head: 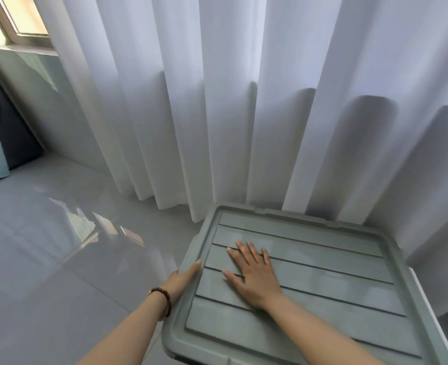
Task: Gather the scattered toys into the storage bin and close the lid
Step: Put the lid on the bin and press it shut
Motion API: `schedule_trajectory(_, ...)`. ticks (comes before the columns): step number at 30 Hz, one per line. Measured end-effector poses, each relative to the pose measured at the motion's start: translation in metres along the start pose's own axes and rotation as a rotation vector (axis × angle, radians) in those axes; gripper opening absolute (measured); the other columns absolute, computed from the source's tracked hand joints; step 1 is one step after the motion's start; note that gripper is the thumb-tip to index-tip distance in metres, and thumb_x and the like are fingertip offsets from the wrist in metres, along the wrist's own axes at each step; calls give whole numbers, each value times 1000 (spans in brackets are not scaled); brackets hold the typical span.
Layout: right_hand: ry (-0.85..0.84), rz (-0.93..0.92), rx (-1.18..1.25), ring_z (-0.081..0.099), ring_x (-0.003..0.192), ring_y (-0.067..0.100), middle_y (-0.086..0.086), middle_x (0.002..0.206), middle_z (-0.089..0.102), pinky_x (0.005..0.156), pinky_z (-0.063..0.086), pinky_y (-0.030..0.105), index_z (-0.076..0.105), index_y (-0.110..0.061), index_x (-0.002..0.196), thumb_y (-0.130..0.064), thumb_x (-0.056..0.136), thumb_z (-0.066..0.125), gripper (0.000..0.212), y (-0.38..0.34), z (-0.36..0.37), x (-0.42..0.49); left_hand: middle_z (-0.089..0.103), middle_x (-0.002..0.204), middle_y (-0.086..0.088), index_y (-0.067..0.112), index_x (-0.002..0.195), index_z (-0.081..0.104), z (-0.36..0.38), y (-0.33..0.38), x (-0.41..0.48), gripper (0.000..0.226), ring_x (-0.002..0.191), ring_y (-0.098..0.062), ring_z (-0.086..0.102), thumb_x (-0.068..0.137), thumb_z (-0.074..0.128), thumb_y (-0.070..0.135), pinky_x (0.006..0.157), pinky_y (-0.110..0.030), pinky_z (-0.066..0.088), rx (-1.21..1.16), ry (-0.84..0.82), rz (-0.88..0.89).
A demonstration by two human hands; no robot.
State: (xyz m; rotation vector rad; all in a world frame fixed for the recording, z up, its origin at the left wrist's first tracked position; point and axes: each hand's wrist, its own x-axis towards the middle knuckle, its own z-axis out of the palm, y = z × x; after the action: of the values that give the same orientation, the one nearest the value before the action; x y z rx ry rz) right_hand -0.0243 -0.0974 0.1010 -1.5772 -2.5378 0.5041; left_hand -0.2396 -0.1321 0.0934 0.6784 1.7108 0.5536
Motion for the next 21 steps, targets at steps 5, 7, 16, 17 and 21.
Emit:
schedule_trajectory(5, 10, -1, -11, -13, 145, 10, -13, 158, -6, 116, -13, 38, 7, -41, 147, -77, 65, -12, 92, -1, 0, 1, 70, 107, -15, 15, 116, 63, -4, 0, 3, 81, 100, -32, 67, 57, 70, 70, 95, -44, 50, -195, -238, -58)
schedule_trajectory(7, 10, -1, -14, -13, 145, 9, -14, 158, -5, 116, -14, 38, 7, -40, 147, -77, 65, -12, 92, -1, 0, 1, 71, 106, -15, 15, 114, 65, -4, 1, 2, 84, 99, -33, 67, 52, 72, 72, 96, -44, 50, -172, -236, -71)
schedule_trajectory(16, 33, -7, -1, -11, 145, 9, -13, 158, -1, 116, -14, 36, 11, -40, 147, -78, 66, -11, 92, -1, 1, 1, 65, 89, 0, 19, 96, 59, 7, 12, -12, 33, 79, -16, 61, 76, 71, 43, 66, -25, 46, 71, 343, 349)
schedule_trajectory(17, 32, -6, -5, -11, 145, 8, -13, 158, -1, 116, -14, 36, 11, -40, 147, -77, 67, -11, 91, -1, 0, 1, 65, 90, 0, 19, 97, 58, 8, 11, -12, 32, 79, -15, 61, 78, 70, 43, 66, -26, 46, 80, 342, 362)
schedule_trajectory(21, 34, -6, -17, -12, 145, 8, -14, 158, -3, 116, -14, 35, 9, -41, 147, -76, 68, -9, 88, -2, -2, 1, 66, 88, 0, 20, 96, 59, 12, 9, -14, 28, 80, -19, 61, 82, 63, 44, 68, -27, 45, 179, 463, 428)
